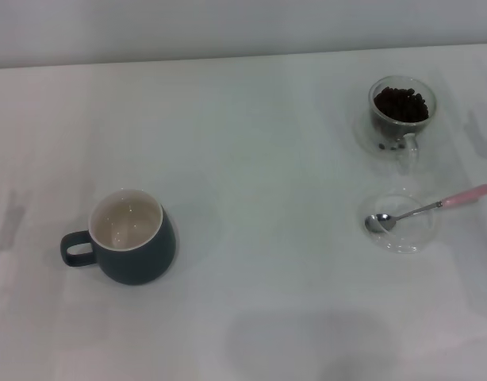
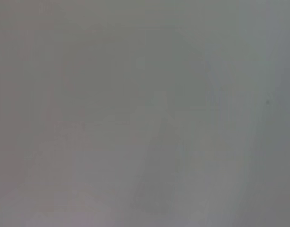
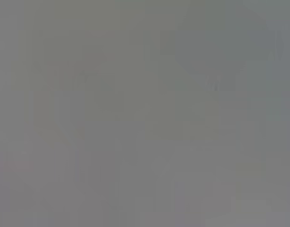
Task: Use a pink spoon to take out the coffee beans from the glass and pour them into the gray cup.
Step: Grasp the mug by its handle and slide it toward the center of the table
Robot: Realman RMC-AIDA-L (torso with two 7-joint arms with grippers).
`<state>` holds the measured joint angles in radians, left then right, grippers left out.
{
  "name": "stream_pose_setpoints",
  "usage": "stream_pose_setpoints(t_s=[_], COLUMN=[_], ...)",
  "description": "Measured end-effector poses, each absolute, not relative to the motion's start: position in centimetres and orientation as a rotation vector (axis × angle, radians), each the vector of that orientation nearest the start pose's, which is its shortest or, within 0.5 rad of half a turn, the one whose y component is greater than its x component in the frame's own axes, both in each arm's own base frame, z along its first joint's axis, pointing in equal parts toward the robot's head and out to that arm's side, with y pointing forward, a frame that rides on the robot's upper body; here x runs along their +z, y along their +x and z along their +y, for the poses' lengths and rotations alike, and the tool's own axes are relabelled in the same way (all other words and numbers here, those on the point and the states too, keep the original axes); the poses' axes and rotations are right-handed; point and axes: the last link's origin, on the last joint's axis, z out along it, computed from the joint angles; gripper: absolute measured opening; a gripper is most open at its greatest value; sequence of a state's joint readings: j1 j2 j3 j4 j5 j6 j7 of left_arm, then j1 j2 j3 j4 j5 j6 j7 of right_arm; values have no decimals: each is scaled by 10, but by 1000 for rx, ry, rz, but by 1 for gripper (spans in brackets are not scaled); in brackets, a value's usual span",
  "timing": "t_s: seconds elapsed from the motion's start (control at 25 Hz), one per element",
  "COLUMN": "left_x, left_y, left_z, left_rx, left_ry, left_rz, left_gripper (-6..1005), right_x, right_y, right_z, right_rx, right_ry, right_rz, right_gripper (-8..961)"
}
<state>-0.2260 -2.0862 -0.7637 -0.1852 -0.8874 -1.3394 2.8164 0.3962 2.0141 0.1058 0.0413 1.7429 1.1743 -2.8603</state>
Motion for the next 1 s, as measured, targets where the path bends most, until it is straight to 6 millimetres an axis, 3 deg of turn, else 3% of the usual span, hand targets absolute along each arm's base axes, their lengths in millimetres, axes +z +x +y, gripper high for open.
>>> stream_pose_setpoints(t_s=[0.56, 1.0], left_x=[-8, -9], left_y=[-361, -370], left_z=[238, 198], left_rx=[-866, -855], left_ry=[-1461, -1455], left_rz=[-678, -681], left_gripper=[873, 873], right_x=[35, 34], right_y=[394, 394], right_z=[302, 302], right_rx=[615, 617], right_ry=[-1397, -1397], right_rz=[701, 703], right_gripper=[857, 857])
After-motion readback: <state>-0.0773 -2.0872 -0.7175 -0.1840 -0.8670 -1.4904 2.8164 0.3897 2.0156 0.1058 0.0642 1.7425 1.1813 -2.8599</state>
